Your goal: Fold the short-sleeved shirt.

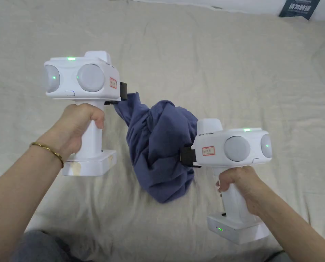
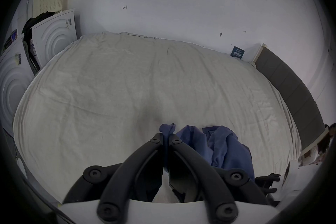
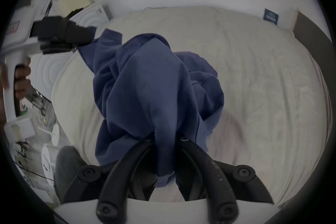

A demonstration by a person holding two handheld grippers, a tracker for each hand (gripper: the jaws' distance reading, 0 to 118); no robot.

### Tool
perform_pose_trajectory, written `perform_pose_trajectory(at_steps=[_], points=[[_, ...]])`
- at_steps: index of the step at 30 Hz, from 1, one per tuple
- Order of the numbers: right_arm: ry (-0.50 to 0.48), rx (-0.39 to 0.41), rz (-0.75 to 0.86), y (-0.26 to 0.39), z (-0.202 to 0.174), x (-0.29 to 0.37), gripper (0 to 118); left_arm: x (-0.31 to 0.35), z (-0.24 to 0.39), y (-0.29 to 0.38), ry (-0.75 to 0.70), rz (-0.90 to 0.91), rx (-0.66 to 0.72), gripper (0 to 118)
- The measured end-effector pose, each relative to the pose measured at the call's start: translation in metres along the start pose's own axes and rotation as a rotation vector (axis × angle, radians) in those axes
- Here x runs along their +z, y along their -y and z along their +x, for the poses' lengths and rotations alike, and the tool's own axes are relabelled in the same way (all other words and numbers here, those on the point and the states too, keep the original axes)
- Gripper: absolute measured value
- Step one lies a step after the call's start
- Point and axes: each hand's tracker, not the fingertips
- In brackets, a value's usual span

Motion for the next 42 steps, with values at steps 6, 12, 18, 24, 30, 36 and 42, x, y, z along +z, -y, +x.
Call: perform_pose_trajectory(at_steps=[6,12,18,24,30,36,42], points=[[-0.047,-0.013,0.094,-0.004,0.027,0.077,15,0.021,-0.011,0.000,-0.027,0.028,0.066,5],[0.030,-0.046,0.295,-0.027,0.063,0.202,15,0.082,-0.022,-0.038,-0.036,0.198,0.095,5],[0.230,-0.036,0.478,-0.078,0.093,0.306,15,0.144,-0.029,-0.112,-0.051,0.382,0.109,5],[0.338,-0.068,0.626,-0.147,0.111,0.374,15,0.186,-0.019,-0.192,-0.116,0.537,0.056,5],[0.345,-0.119,0.695,-0.206,0.115,0.388,15,0.195,-0.001,-0.260,-0.150,0.626,0.055,5],[0.357,-0.156,0.685,-0.229,0.128,0.353,15,0.174,-0.002,-0.284,-0.149,0.648,0.076,5],[0.333,-0.193,0.545,-0.197,0.148,0.280,15,0.123,-0.018,-0.239,-0.167,0.527,0.003,5]])
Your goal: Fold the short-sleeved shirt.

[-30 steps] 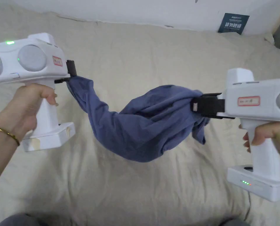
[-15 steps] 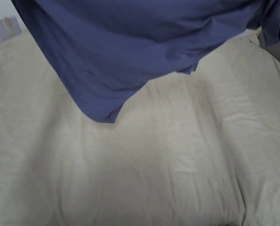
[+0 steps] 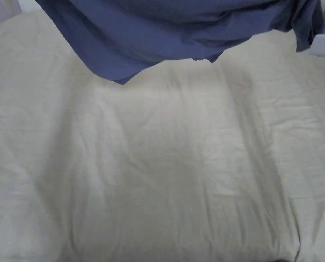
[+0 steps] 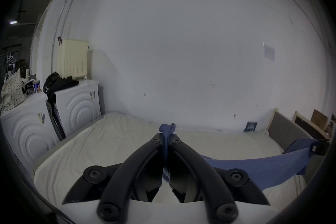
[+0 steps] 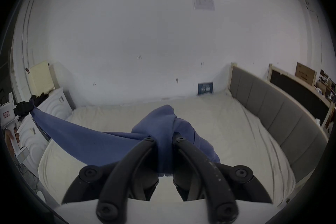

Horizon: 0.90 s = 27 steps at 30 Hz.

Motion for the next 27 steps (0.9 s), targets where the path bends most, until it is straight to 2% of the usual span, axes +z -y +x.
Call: perform_pose_trajectory(at_steps=[3,9,10,14,16,19,20,21,22,23,24,25,26,27], points=[[-0.009,-0.021,-0.089,0.059,0.008,-0.021,15,-0.002,-0.012,0.055,0.026,-0.081,0.029,5],[-0.002,-0.040,-0.292,0.202,0.027,-0.034,15,0.021,-0.038,0.197,0.026,-0.290,-0.001,5],[-0.006,-0.036,-0.327,0.223,0.030,-0.061,15,0.028,-0.045,0.222,0.018,-0.328,0.021,5],[-0.034,-0.050,-0.410,0.302,0.036,-0.042,15,0.075,-0.058,0.314,-0.030,-0.476,0.131,5],[-0.036,-0.062,-0.432,0.330,0.038,-0.030,15,0.095,-0.071,0.352,-0.051,-0.570,0.141,5],[-0.043,-0.070,-0.441,0.353,0.035,-0.008,16,0.120,-0.082,0.383,-0.090,-0.611,0.198,5],[-0.045,-0.068,-0.440,0.356,0.033,-0.002,20,0.125,-0.083,0.389,-0.096,-0.611,0.198,5],[-0.046,-0.057,-0.442,0.359,0.032,0.004,37,0.130,-0.084,0.393,-0.103,-0.607,0.200,7],[-0.039,-0.041,-0.442,0.359,0.030,0.010,58,0.132,-0.085,0.391,-0.109,-0.602,0.199,17],[-0.029,-0.030,-0.427,0.359,0.030,0.016,81,0.134,-0.086,0.389,-0.129,-0.592,0.200,37],[-0.032,-0.034,-0.392,0.358,0.031,0.023,103,0.135,-0.087,0.384,-0.149,-0.582,0.199,75],[-0.029,-0.042,-0.346,0.354,0.033,0.031,112,0.137,-0.090,0.378,-0.153,-0.562,0.200,97],[-0.017,-0.045,-0.309,0.348,0.034,0.037,115,0.139,-0.091,0.369,-0.155,-0.521,0.201,111],[-0.020,-0.044,-0.265,0.339,0.035,0.047,116,0.142,-0.091,0.356,-0.143,-0.467,0.191,118]])
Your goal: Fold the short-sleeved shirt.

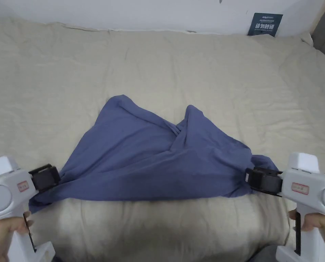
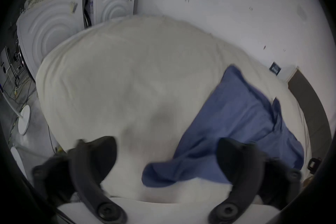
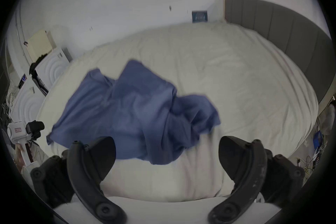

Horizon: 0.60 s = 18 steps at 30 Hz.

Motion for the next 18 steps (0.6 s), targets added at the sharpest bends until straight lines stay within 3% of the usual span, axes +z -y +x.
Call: perform_pose_trajectory(at_steps=[8,11,14,16,17,18], points=[[0.050,0.116,0.475,-0.046,-0.027,0.094,118,0.085,0.070,-0.039,0.141,0.508,-0.292,118],[0.056,0.113,0.585,-0.041,-0.044,0.114,118,0.112,0.099,-0.032,0.123,0.656,-0.416,118],[0.034,0.122,0.617,-0.036,-0.052,0.123,118,0.126,0.113,-0.021,0.160,0.711,-0.453,118],[0.030,0.123,0.639,-0.029,-0.058,0.124,118,0.134,0.119,-0.014,0.202,0.712,-0.443,105],[0.022,0.119,0.643,-0.027,-0.060,0.125,118,0.136,0.121,-0.012,0.213,0.711,-0.428,92],[0.017,0.113,0.647,-0.026,-0.061,0.126,111,0.137,0.122,-0.012,0.220,0.706,-0.420,73]])
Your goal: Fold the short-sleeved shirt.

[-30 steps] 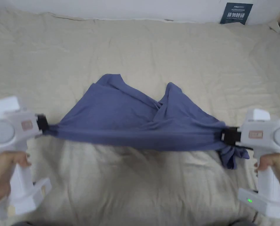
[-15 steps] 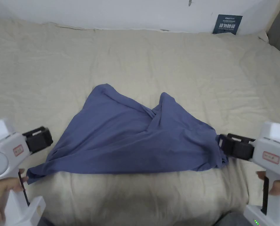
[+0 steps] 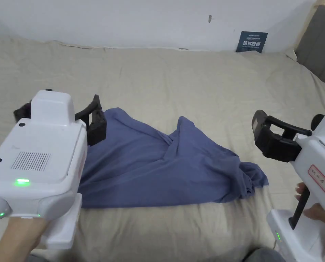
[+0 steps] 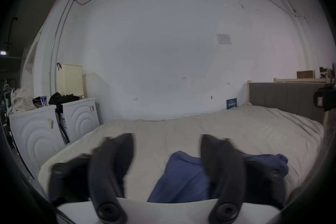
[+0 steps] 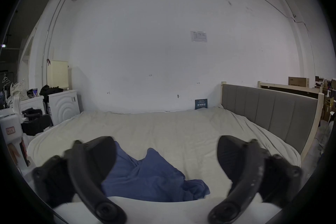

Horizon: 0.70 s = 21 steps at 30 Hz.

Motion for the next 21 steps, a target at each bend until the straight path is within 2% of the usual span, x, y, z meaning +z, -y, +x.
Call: perform_pose_trajectory(at_steps=[1,2,3,4,5,7,15,17,18,19,21], points=[[-0.001,-0.004,0.004,0.000,-0.003,0.002,100,0.000,0.001,0.000,0.006,-0.005,0.007,54],[-0.004,-0.004,0.006,0.000,-0.004,0.003,82,0.002,0.004,0.001,0.012,-0.007,0.007,37],[-0.008,-0.004,0.005,0.000,-0.005,0.002,49,0.002,0.004,0.002,0.016,-0.012,0.007,18],[-0.011,-0.002,-0.004,-0.001,-0.006,0.001,24,0.002,0.004,0.002,0.019,-0.017,0.008,10],[-0.011,-0.003,-0.013,-0.001,-0.006,0.000,9,0.002,0.005,0.003,0.023,-0.025,0.011,3],[-0.008,-0.003,-0.042,0.000,-0.006,-0.003,2,0.003,0.005,0.003,0.024,-0.039,0.017,0],[-0.003,-0.003,-0.068,0.004,-0.008,-0.006,1,-0.005,-0.003,0.003,0.033,-0.144,0.050,0],[-0.006,-0.002,-0.076,0.001,-0.014,-0.006,1,-0.012,-0.009,0.007,0.029,-0.180,0.058,4],[-0.005,0.000,-0.077,0.000,-0.015,-0.007,1,-0.016,-0.013,0.008,0.036,-0.217,0.068,15],[-0.005,0.003,-0.078,0.000,-0.015,-0.008,1,-0.021,-0.018,0.011,0.044,-0.256,0.082,34],[-0.006,0.010,-0.080,-0.001,-0.014,-0.012,1,-0.032,-0.031,0.019,0.056,-0.343,0.101,90]])
